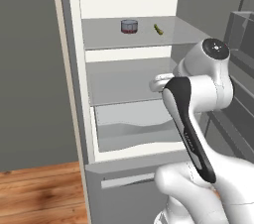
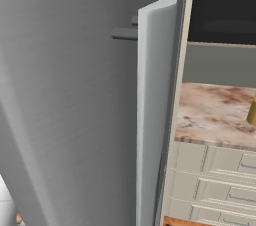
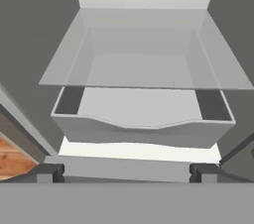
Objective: Move the can and asparagus from the second highest shelf to the top shelf to make space. Then, place the pitcher from the counter on the cleared second highest shelf.
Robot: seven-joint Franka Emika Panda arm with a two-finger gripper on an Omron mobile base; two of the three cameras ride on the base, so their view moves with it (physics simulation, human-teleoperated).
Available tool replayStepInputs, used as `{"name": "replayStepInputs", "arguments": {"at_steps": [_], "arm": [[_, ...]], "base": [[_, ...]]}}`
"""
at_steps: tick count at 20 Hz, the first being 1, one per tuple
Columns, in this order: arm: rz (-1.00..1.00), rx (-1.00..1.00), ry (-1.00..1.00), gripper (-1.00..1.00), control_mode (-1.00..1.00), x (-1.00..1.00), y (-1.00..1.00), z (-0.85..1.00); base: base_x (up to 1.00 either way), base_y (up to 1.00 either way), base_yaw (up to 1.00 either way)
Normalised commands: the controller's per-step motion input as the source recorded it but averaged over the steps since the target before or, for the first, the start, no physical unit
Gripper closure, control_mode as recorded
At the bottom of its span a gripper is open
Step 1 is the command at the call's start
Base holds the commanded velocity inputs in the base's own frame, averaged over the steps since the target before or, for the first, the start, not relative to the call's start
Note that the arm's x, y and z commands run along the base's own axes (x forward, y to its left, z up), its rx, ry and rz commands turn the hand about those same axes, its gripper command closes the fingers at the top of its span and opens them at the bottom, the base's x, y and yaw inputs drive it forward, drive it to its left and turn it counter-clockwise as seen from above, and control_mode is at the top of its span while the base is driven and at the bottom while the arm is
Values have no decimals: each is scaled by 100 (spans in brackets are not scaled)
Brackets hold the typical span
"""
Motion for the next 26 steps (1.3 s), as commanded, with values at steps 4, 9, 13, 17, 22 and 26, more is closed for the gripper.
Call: {"name": "replayStepInputs", "arguments": {"at_steps": [4, 9, 13, 17, 22, 26], "arm": [[0, 0, 0, -100, 100, 0, 0, 0], [0, 0, 0, -100, 100, 0, 0, 0], [0, 0, 0, -100, 100, 0, 0, 0], [0, 0, 0, -100, 100, 0, 0, 0], [0, 0, 0, -100, 100, 0, 0, 0], [0, 0, 0, -100, 100, 0, 0, 0]], "base": [[-2, 12, 0], [0, 45, -9], [0, 54, -24], [-5, 41, -33], [-32, 26, -42], [-33, 38, -52]]}}
